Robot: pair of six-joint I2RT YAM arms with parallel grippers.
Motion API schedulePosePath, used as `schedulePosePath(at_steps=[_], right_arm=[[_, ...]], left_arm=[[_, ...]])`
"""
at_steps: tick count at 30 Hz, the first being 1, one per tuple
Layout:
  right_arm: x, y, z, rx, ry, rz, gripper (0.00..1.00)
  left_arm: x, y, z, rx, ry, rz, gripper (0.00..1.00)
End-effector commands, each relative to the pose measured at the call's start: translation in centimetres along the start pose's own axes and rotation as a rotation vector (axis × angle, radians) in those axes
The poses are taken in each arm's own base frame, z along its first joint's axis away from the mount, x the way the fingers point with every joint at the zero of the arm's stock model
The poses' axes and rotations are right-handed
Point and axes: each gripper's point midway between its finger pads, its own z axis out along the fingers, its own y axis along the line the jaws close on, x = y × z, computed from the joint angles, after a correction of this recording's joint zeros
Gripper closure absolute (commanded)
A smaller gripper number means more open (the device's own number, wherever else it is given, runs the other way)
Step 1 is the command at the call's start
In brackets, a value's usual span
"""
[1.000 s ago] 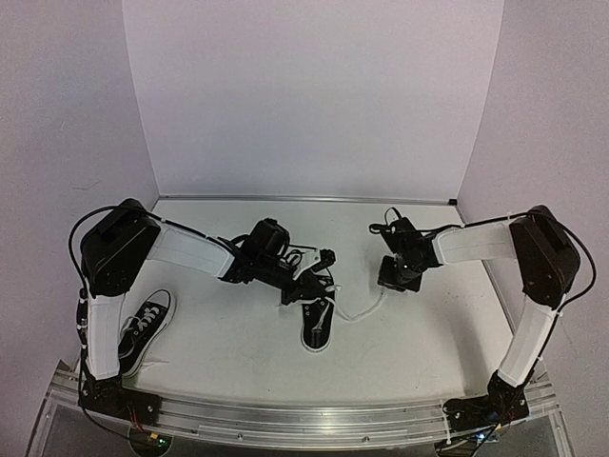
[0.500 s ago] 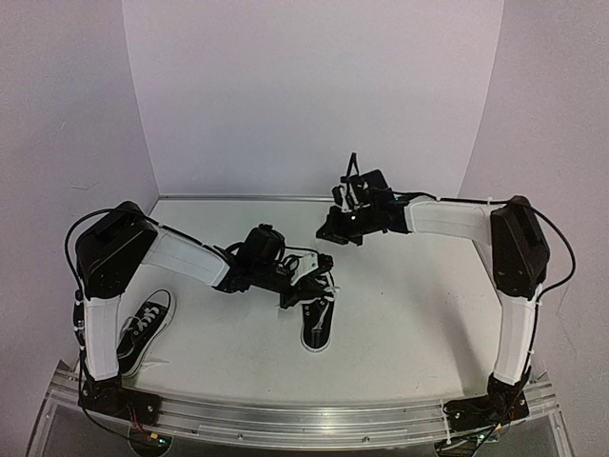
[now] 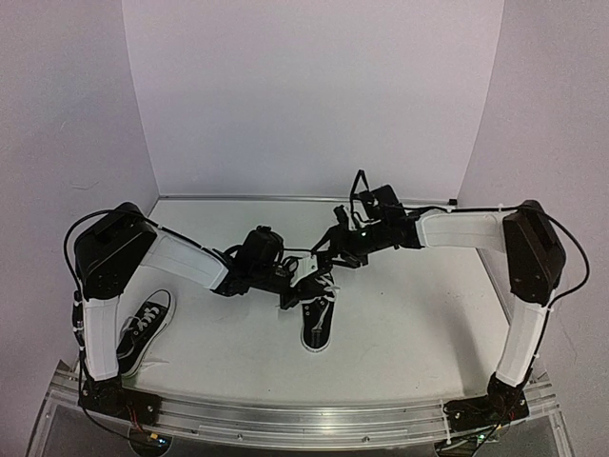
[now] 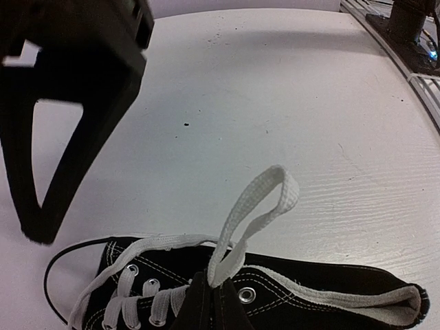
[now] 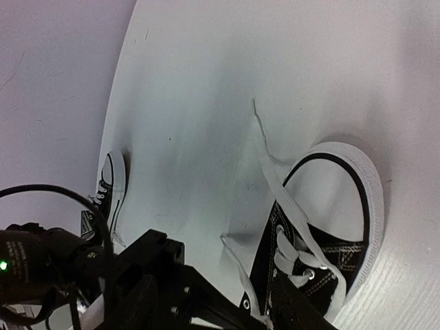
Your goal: Tie the shoes
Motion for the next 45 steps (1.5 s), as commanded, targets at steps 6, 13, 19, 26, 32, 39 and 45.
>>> schedulePosePath(at_steps=[6, 13, 19, 26, 32, 39, 45], right_arm=[[1.0, 0.8, -4.3, -0.068, -0.074, -0.056, 0.50], [4.0, 0.3, -3.4, -0.153, -0.029, -0.057, 0.54], [5.8, 0.1, -2.2, -0.156, 0.020, -0.072, 0.55], [6.5, -0.4, -0.9, -0.142, 0.050, -0.061, 0.64], [6.8, -1.1, -0.5, -0.120, 0.059, -0.046, 0.72], [7.0, -1.1, -0.3, -0.115, 0.070, -0.045, 0.88], [7.2, -1.3, -0.3, -0.100, 0.078, -0.043, 0.86]], left_arm=[[-2.8, 0.9, -0.9, -0.037, -0.072, 0.026, 1.00], [-3.0, 0.9, -0.9, -0.029, -0.081, 0.025, 1.00], [-2.9, 0.8, -0.7, -0.020, -0.077, 0.020, 1.00], [-3.0, 0.9, -0.7, -0.020, -0.075, 0.017, 1.00], [-3.1, 1.0, -0.7, -0.022, -0.073, 0.019, 1.00], [-3.0, 1.0, -0.5, -0.020, -0.071, 0.018, 1.00], [-3.1, 1.1, -0.6, -0.024, -0.070, 0.019, 1.00]])
